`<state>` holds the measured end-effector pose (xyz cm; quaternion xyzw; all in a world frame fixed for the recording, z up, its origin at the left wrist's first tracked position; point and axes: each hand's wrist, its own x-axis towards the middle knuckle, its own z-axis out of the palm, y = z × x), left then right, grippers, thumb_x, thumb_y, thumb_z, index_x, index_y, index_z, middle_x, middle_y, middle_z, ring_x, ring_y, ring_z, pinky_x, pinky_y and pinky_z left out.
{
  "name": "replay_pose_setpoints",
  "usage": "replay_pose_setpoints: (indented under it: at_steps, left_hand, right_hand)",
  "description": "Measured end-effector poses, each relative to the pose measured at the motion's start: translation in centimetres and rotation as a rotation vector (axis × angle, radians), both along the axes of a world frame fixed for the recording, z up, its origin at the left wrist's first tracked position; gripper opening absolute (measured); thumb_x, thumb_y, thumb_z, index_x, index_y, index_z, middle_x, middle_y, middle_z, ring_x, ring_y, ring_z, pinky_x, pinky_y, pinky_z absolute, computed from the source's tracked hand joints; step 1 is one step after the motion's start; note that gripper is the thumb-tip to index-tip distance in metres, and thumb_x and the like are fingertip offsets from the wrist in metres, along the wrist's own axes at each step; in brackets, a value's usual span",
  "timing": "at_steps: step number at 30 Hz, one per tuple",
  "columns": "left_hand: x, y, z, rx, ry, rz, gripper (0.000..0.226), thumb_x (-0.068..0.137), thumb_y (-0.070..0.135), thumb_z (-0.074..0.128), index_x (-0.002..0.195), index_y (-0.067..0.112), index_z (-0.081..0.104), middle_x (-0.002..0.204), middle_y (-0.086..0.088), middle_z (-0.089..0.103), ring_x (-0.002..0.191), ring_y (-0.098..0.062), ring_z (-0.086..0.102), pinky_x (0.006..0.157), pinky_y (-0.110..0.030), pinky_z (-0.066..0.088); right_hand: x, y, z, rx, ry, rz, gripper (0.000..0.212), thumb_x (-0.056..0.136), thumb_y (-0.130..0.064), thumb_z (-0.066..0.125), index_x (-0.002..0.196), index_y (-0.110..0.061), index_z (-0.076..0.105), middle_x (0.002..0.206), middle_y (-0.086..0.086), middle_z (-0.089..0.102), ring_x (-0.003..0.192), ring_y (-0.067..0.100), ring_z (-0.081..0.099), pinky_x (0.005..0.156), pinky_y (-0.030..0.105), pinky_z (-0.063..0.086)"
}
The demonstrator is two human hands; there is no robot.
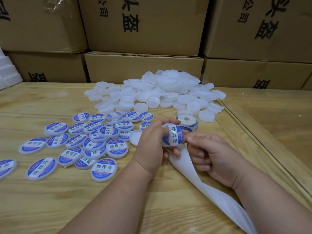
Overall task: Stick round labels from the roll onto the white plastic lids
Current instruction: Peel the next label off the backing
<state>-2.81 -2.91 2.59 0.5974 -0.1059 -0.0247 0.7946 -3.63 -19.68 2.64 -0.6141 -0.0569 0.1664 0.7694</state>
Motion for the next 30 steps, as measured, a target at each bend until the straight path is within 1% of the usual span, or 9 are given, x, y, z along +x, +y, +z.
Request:
replay_pose_setpoints:
  at_steps: [3,5,10,14,19,22,25,28,30]
  left_hand:
    - [-0.08,0.01,-0.06,0.002,-0.002,-0.003,0.035,0.074,0.024,0.041,0.086,0.033,0.072,0.096,-0.012,0.078,0.045,-0.025,0.059,0.04,-0.024,0.028]
    - [-0.11,-0.03,-0.05,-0.001,0.001,-0.002,0.034,0.075,0.024,0.042,0.09,0.029,0.071,0.096,-0.012,0.078,0.045,-0.025,0.059,0.04,-0.024,0.028]
    - [-0.25,-0.03,0.14,0.005,-0.004,0.004,0.034,0.077,0.025,0.042,0.083,0.036,0.074,0.094,-0.01,0.078,0.045,-0.024,0.06,0.039,-0.022,0.031]
    - [-0.24,-0.08,0.12,0.012,0.004,0.022,0.032,0.078,0.025,0.043,0.085,0.033,0.073,0.091,-0.009,0.078,0.045,-0.024,0.061,0.039,-0.021,0.032]
    - [-0.13,-0.19,0.11,0.006,0.038,0.018,0.031,0.076,0.022,0.045,0.085,0.032,0.073,0.093,-0.011,0.078,0.044,-0.023,0.06,0.04,-0.023,0.031]
    - [-0.01,-0.25,0.11,0.018,0.059,0.018,0.032,0.072,0.02,0.046,0.091,0.026,0.071,0.093,-0.01,0.078,0.043,-0.023,0.059,0.041,-0.024,0.029]
    - [0.06,-0.27,0.01,0.035,0.059,0.034,0.037,0.069,0.015,0.044,0.097,0.023,0.068,0.094,-0.011,0.078,0.044,-0.023,0.059,0.041,-0.025,0.03]
    - [0.12,-0.3,-0.26,0.057,0.059,0.06,0.044,0.076,0.0,0.039,0.092,0.028,0.069,0.094,-0.01,0.078,0.047,-0.021,0.061,0.041,-0.023,0.034]
    - [0.24,-0.31,-0.46,0.042,0.069,0.091,0.05,0.077,-0.009,0.036,0.094,0.025,0.068,0.092,-0.008,0.079,0.048,-0.017,0.062,0.04,-0.02,0.039]
  right_hand:
    - [-0.01,0.07,-0.01,-0.019,-0.012,0.01,0.013,0.08,-0.026,0.064,0.075,-0.018,0.074,0.055,0.0,0.029,0.042,0.008,0.02,0.04,0.018,0.014]
    - [-0.04,0.1,-0.01,-0.025,-0.018,0.014,0.015,0.081,-0.026,0.064,0.076,-0.018,0.076,0.055,0.0,0.029,0.042,0.009,0.02,0.041,0.019,0.013]
    - [-0.05,0.16,0.02,-0.023,-0.015,0.022,0.017,0.081,-0.026,0.063,0.077,-0.018,0.077,0.055,0.0,0.028,0.042,0.009,0.021,0.041,0.019,0.015]
    - [-0.08,0.16,0.02,-0.026,-0.019,0.027,0.018,0.081,-0.026,0.062,0.077,-0.018,0.078,0.054,0.0,0.028,0.042,0.009,0.021,0.041,0.019,0.015]
    - [-0.02,0.11,-0.12,-0.028,-0.006,0.022,0.02,0.08,-0.025,0.064,0.086,-0.011,0.077,0.053,0.0,0.03,0.042,0.009,0.022,0.04,0.019,0.017]
    - [0.01,0.02,-0.16,-0.038,0.002,0.026,0.027,0.08,-0.026,0.064,0.095,-0.006,0.075,0.053,0.0,0.03,0.043,0.009,0.022,0.04,0.019,0.018]
    - [0.04,-0.04,-0.22,-0.045,0.011,0.022,0.04,0.08,-0.026,0.065,0.106,0.003,0.07,0.053,-0.001,0.03,0.043,0.009,0.022,0.041,0.02,0.016]
    - [0.01,0.02,-0.14,-0.037,0.007,0.028,0.033,0.081,-0.027,0.064,0.102,-0.005,0.077,0.054,-0.001,0.029,0.044,0.009,0.021,0.042,0.021,0.016]
    - [-0.05,0.02,-0.06,-0.037,0.006,0.038,0.032,0.082,-0.027,0.064,0.103,-0.008,0.078,0.055,-0.001,0.028,0.044,0.009,0.022,0.042,0.021,0.017]
